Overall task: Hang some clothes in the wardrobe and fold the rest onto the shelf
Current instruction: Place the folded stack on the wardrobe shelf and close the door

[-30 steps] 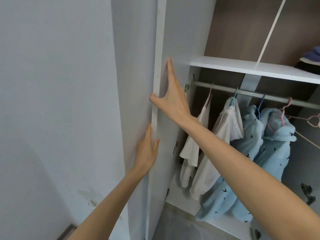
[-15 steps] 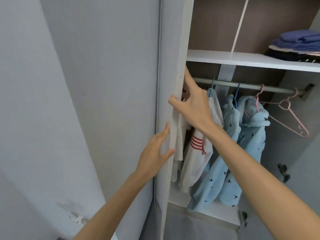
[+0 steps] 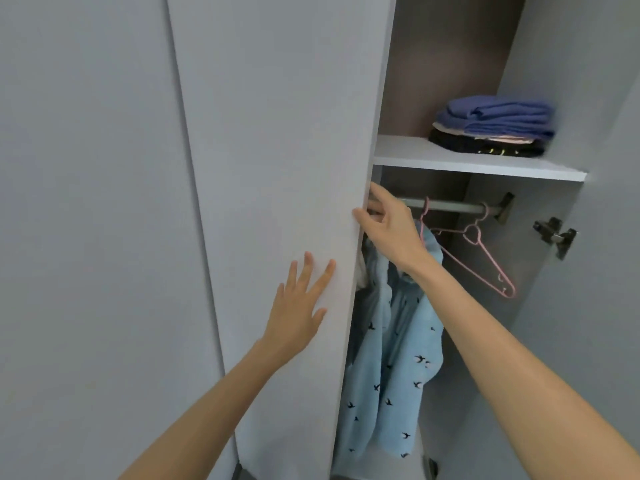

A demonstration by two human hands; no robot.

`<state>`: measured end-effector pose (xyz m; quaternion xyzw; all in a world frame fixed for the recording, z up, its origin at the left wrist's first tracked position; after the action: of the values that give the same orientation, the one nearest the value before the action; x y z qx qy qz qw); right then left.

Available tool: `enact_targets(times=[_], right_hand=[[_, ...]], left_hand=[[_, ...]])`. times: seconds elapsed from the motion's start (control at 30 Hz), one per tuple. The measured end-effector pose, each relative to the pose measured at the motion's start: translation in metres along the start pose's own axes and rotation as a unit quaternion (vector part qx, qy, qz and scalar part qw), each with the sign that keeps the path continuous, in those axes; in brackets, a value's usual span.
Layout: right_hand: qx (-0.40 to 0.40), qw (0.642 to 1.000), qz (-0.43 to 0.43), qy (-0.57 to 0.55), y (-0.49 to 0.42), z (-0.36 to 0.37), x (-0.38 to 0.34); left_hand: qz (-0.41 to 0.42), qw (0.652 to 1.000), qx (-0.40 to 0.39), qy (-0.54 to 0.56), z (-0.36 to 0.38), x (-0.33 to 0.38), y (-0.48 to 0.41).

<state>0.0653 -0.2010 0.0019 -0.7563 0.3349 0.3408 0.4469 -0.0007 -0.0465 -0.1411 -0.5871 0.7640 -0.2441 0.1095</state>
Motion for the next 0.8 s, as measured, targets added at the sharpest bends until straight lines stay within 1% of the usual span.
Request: enact_targets(times=[0.1, 0.23, 0.37, 0.53, 0.8], right_hand=[[-0.001, 1.000, -0.001, 0.010, -0.016, -0.007, 0.016], [0.034, 0.999, 0.010, 0.032, -0.038, -0.012, 0.041], [0.060, 0.997, 0.037, 0.017, -0.056, -0.013, 0.057], [0.055, 0.997, 0.057, 0.014, -0.078, -0.016, 0.069], [0.039, 0.998, 0.055, 0.007, -0.101, -0.020, 0.078]], left_hand=[[-0.006, 1.000, 0.003, -0.015, 0.013, -0.004, -0.014], [0.004, 1.000, -0.003, -0.014, 0.021, -0.013, -0.033], [0.004, 0.999, -0.022, -0.030, 0.025, -0.021, -0.051], [-0.014, 0.998, -0.049, -0.042, 0.031, -0.025, -0.071], [-0.045, 0.994, -0.081, -0.053, 0.036, -0.030, -0.092]])
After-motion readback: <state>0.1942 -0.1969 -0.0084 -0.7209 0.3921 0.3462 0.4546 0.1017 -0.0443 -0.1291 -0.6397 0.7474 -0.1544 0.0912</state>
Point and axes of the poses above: each hand's wrist, its own y-axis away from the middle knuckle, its own z-axis out of the palm, x = y × z, the point moved 1 cm from there along -y, towards the middle knuckle, and after that the axes turned 12 degrees about z, right-handed, at the moved point
